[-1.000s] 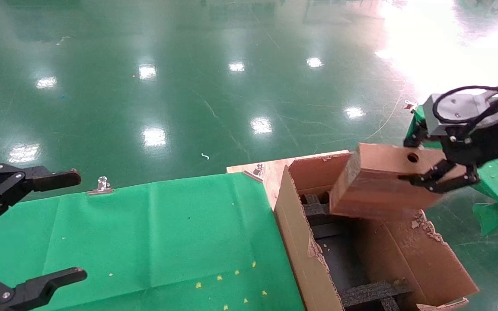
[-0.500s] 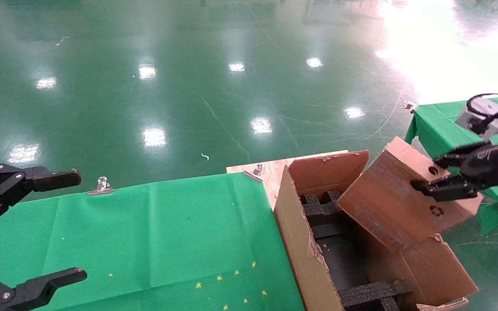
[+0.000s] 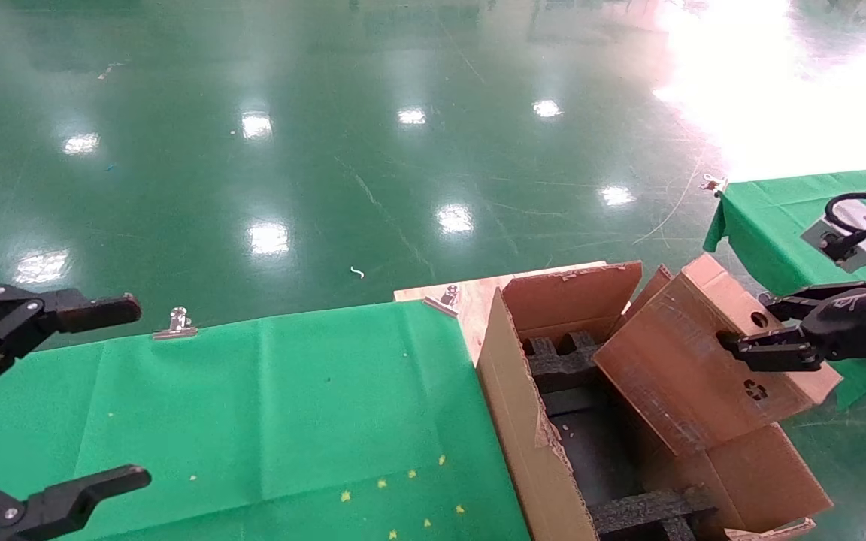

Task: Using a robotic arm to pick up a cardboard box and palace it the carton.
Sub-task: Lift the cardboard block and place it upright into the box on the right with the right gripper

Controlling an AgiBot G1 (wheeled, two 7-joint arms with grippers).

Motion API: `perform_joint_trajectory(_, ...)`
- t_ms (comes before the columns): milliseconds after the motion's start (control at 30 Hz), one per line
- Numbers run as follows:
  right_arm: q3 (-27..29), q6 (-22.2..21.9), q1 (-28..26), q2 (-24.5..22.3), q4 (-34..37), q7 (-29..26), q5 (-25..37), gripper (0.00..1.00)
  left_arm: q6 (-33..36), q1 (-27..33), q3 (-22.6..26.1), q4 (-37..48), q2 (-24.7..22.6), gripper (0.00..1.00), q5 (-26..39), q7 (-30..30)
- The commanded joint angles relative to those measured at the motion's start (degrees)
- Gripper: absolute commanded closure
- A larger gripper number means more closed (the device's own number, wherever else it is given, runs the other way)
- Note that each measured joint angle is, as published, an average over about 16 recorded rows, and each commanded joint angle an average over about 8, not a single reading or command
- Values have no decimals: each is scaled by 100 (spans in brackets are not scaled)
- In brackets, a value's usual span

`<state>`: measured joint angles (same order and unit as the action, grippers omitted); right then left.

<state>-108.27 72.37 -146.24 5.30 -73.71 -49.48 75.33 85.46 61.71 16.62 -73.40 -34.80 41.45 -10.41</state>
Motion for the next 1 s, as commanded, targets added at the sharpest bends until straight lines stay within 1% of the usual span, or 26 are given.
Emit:
perform_joint_trajectory(33, -1, -22, 0, -26, -52, -13, 5, 100, 0, 0, 0, 0, 0, 0, -1, 0)
perform_joint_trajectory(300, 9, 32, 8, 73, 109, 79, 4, 100, 0, 0, 0, 0, 0, 0, -2, 0)
perform_joint_trajectory(400, -24, -43, 48, 101, 144, -35, 77, 100, 0, 1, 1, 1, 0, 0, -2, 0)
perform_joint_trajectory(500, -96, -227, 129, 120, 123, -371, 221, 100, 0, 1, 2, 3, 0, 0, -3, 1)
perform_joint_trajectory(767, -325, -851, 374, 190, -233, -1744, 864, 100, 0, 3, 5, 5, 1, 0, -4, 3)
perform_joint_trajectory(867, -400, -977, 455, 253, -328, -2130, 1061, 100, 0, 3, 6, 5, 1, 0, -5, 3)
perform_joint_trajectory(1000, -489, -1053, 561, 368, -368, -2481, 1214, 100, 0, 4, 8, 5, 2, 0, -6, 4)
